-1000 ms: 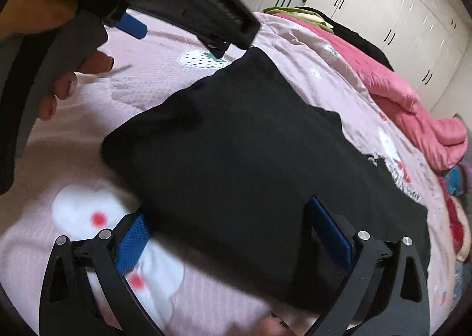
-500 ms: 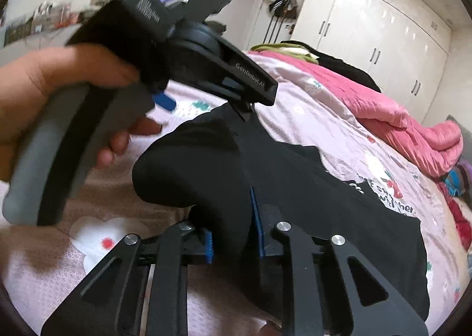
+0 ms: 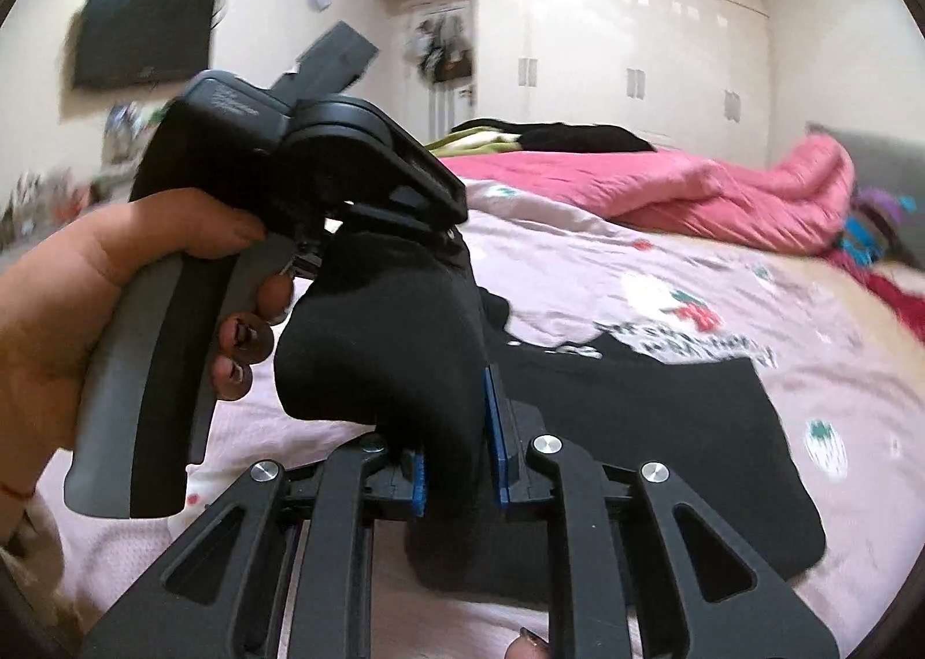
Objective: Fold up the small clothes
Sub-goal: 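Grasp the shirt edge with the right tool and fold it over, then lower the folded part onto the shirt and open the right tool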
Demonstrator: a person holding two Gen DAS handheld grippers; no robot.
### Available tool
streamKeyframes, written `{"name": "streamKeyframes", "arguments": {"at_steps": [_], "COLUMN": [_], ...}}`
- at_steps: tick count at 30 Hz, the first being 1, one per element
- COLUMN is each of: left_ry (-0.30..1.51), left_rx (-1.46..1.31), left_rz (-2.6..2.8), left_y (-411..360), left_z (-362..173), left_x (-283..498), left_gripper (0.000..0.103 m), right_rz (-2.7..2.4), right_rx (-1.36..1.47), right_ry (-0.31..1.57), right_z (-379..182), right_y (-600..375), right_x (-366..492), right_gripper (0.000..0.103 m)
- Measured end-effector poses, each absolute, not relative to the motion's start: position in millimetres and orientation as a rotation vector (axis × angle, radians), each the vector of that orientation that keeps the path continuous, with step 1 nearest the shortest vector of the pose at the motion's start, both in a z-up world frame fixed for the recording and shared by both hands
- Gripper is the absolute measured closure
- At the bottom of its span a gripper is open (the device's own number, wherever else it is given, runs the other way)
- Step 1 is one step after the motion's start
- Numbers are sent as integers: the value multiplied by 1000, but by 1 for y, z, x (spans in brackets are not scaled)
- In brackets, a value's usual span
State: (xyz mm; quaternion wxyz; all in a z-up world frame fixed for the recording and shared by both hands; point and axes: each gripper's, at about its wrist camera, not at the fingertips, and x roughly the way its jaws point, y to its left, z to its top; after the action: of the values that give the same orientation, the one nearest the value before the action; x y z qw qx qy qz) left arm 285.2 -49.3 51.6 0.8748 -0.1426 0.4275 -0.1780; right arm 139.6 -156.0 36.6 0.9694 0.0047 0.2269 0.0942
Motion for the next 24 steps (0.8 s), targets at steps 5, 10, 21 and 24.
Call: {"name": "streamKeyframes", "arguments": {"at_steps": [5,10,21,24], "left_ry": [902,945,1032,1044], "left_rx": [-226,-170,-77,-70], "left_rz": [-402,-426,-443,-451], "left_y": [-100,-151,-232,-243], "left_z": [58,45,-2,-12], "left_x": [287,296,299,299], "left_gripper": [77,77,68,56], "right_rz": [124,61,58,91], "right_rx": [123,223,569,697], "right_ry": [469,504,651,689], "right_z": [34,21,-32,-48], "right_y": [-194,-231,-302,-319], "right_x": [132,126,119,120], "right_gripper": [88,88,91,86]}}
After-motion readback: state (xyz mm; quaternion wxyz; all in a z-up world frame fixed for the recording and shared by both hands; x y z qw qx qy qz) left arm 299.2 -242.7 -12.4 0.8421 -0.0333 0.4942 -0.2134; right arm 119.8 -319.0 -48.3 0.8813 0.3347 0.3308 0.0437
